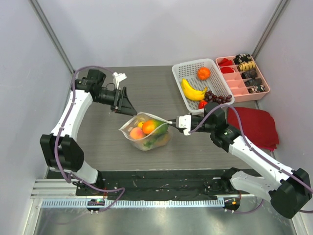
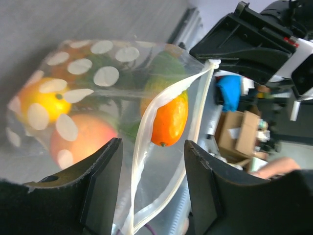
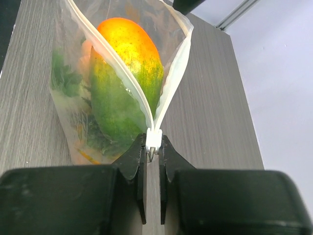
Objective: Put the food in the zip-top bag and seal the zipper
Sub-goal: Adjust the zipper food storage bag at the center of the board.
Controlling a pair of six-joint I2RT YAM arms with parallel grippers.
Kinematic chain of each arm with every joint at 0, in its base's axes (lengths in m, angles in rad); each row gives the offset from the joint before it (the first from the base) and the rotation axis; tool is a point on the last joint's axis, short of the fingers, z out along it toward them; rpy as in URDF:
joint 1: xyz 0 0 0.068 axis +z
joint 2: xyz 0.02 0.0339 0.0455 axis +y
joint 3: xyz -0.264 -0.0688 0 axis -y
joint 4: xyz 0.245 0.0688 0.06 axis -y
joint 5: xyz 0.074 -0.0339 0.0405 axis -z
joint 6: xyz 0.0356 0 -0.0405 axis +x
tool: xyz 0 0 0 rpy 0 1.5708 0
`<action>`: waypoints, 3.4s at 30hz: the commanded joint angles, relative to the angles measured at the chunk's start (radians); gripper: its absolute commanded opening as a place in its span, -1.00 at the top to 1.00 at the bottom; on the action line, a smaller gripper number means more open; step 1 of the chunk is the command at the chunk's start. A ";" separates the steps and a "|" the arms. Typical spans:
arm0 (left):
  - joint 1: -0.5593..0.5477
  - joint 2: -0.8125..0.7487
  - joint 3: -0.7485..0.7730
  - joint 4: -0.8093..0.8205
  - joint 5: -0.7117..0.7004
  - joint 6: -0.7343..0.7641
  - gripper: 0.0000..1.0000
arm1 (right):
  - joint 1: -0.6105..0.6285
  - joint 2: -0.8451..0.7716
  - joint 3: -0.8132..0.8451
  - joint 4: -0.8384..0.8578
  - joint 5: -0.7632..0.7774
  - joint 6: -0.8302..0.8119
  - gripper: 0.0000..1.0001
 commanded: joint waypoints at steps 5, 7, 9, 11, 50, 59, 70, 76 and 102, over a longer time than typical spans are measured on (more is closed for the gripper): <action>-0.017 -0.008 -0.108 0.163 0.168 -0.233 -0.12 | 0.006 -0.037 -0.010 0.041 -0.036 -0.066 0.98; -0.019 -0.010 -0.137 0.217 0.185 -0.289 -0.07 | 0.005 -0.036 -0.010 0.038 -0.035 -0.063 0.98; -0.017 -0.005 -0.145 0.237 0.223 -0.317 0.06 | 0.006 -0.035 -0.011 0.035 -0.035 -0.061 0.98; -0.017 -0.004 -0.134 0.241 0.246 -0.325 0.23 | 0.006 -0.032 -0.011 0.035 -0.030 -0.049 0.98; -0.091 0.045 0.260 -0.047 -0.145 0.136 -0.39 | 0.001 -0.140 -0.039 -0.058 -0.035 -0.044 0.98; -0.150 0.148 0.216 -0.098 0.053 0.089 -0.32 | 0.003 -0.154 -0.054 -0.129 -0.108 -0.342 0.98; -0.216 0.150 0.104 0.037 0.105 -0.087 0.04 | 0.001 -0.172 -0.053 -0.177 -0.131 -0.445 0.98; -0.216 0.134 0.098 0.051 0.171 -0.115 0.63 | 0.003 -0.172 -0.045 -0.169 -0.116 -0.381 0.99; -0.422 -0.360 -0.175 0.364 -0.813 0.359 1.00 | 0.003 -0.134 0.022 -0.062 0.154 0.593 0.98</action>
